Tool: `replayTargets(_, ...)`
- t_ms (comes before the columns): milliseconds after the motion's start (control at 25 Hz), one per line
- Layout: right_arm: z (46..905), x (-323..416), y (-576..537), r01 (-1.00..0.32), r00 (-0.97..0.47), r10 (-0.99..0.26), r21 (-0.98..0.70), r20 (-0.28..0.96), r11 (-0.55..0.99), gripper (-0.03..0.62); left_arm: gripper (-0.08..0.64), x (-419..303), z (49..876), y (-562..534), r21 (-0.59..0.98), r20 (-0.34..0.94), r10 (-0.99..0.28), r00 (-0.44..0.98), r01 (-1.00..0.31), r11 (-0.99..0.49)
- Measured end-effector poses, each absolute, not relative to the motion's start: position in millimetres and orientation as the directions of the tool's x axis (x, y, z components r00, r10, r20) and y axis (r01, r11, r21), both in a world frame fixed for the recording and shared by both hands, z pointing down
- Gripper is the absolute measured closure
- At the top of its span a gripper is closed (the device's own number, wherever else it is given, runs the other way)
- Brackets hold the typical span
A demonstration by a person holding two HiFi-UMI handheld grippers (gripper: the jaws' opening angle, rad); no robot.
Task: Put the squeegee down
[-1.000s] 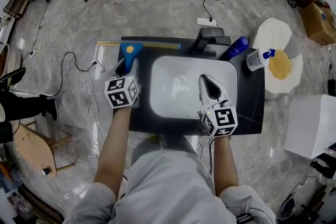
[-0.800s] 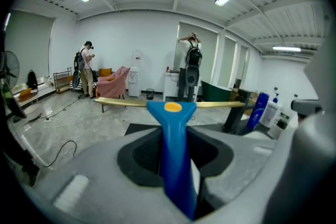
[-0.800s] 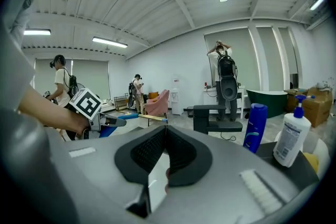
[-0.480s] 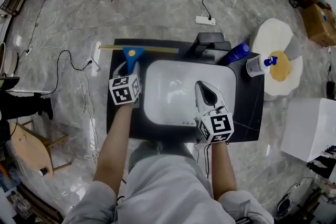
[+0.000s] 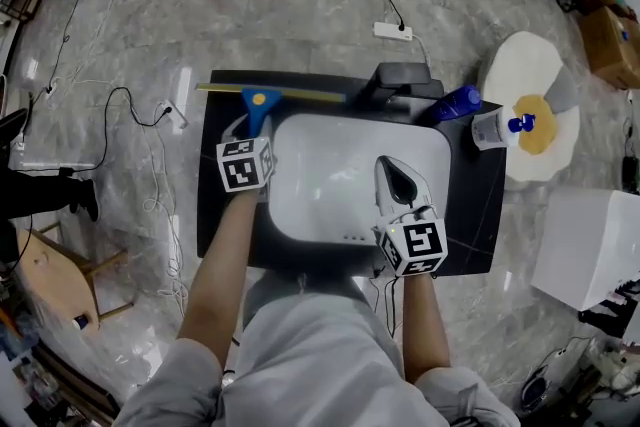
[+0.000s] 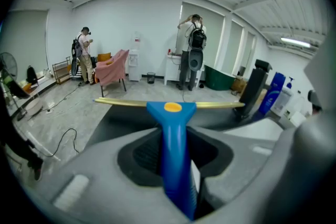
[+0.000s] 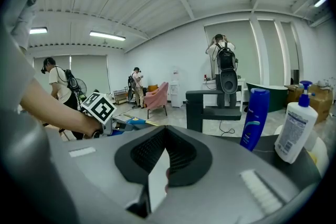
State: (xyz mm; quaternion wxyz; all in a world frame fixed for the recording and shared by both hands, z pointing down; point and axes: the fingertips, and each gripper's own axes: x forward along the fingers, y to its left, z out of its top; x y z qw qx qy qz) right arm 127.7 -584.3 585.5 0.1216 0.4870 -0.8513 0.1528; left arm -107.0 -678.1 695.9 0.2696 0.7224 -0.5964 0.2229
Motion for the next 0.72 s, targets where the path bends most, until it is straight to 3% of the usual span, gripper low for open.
replayTargets(720, 598.2, 145.9, -590.5, -0.878, -0.476, -0.795, -0.154, 0.375, 0.453, 0.589, 0.43, -103.1, 731.4, -677.5, 0.114, 0.723, -0.671, 0.166, -0.986, -0.121)
